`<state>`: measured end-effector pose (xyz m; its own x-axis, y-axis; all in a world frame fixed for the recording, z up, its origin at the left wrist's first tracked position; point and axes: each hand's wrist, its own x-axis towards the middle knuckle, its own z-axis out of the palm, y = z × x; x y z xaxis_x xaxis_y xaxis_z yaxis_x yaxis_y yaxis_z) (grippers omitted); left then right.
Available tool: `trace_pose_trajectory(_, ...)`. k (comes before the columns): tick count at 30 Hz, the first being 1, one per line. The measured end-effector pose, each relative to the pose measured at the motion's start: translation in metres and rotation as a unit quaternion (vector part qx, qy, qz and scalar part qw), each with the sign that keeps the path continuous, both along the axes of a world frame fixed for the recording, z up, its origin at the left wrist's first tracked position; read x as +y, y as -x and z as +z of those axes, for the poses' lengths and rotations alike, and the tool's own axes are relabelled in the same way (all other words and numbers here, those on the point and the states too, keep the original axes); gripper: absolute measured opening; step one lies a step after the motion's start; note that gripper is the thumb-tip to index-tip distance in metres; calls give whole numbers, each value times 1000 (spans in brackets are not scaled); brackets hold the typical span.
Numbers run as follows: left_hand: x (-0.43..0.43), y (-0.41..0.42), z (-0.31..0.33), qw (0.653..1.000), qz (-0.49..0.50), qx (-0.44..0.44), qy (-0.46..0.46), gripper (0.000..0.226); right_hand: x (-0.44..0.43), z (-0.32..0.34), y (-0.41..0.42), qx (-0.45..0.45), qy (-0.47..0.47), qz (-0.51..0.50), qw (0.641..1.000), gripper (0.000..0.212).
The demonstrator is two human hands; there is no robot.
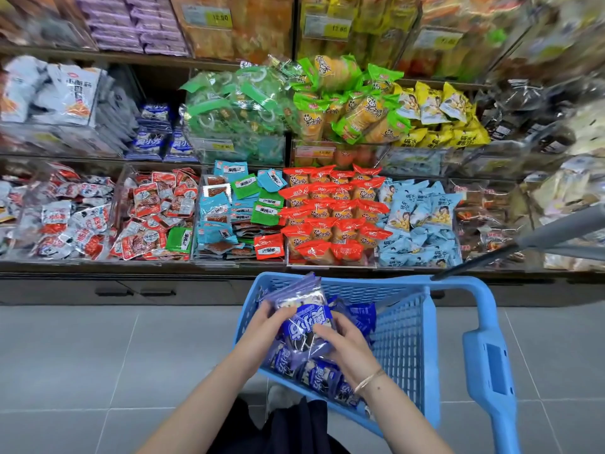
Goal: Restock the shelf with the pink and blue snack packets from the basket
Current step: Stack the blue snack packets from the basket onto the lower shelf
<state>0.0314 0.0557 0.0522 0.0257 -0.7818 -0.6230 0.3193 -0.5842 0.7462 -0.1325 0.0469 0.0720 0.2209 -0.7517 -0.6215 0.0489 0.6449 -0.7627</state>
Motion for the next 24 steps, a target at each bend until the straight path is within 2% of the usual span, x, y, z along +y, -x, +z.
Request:
trace_pose_trajectory(1, 1, -5, 0, 999, -2, -52, 9, 48, -5, 1, 7, 70, 52, 62, 994, 30)
trace_pose_trajectory(2, 2, -11, -1, 992, -6, -122, 28, 58, -10, 2, 13, 145, 109, 140, 973, 34)
trace_pose_trajectory(3, 3, -17, -2, 978, -24, -197, 56, 75, -17, 3, 19, 216, 161, 225, 936, 38)
trace_pose_trajectory(4, 4, -23, -3, 960, -64, -259, 89, 93, -24, 3, 23, 278, 210, 309, 885, 42)
trace_pose_trajectory(6, 7, -25, -3, 914, -203, -324, 133, 119, -34, 3, 23, 357, 293, 441, 770, 47)
trace_pose_trajectory(7, 8, -22, -1, 888, -280, -338, 136, 126, -37, 3, 19, 371, 320, 474, 732, 52)
trace_pose_trajectory(8, 9, -17, -2, 862, -345, -349, 131, 129, -39, 3, 14, 369, 332, 490, 717, 60)
trace_pose_trajectory(9, 9, -12, -3, 838, -391, -361, 123, 130, -40, 4, 8, 354, 328, 491, 726, 71)
trace_pose_trajectory(10, 9, -8, -6, 821, -414, -376, 113, 128, -42, 4, 3, 332, 312, 479, 750, 82)
trace_pose_trajectory(12, 10, -7, -12, 815, -409, -403, 82, 117, -44, 3, -4, 289, 284, 451, 795, 92)
trace_pose_trajectory(14, 12, -13, -17, 835, -385, -389, 52, 94, -44, -1, -8, 245, 250, 426, 834, 91)
trace_pose_trajectory(16, 17, -27, -24, 874, -351, -335, 27, 70, -44, -11, -12, 191, 204, 381, 882, 78)
trace_pose_trajectory(18, 22, -47, -32, 912, -298, -282, -17, 63, -48, -28, -16, 172, 159, 324, 917, 59)
trace_pose_trajectory(21, 29, -82, -44, 942, -211, -242, -98, 65, -60, -68, -23, 228, 98, 286, 926, 43)
trace_pose_trajectory(24, 32, -121, -51, 963, -104, -207, -136, 67, -70, -119, -34, 290, 22, 285, 914, 48)
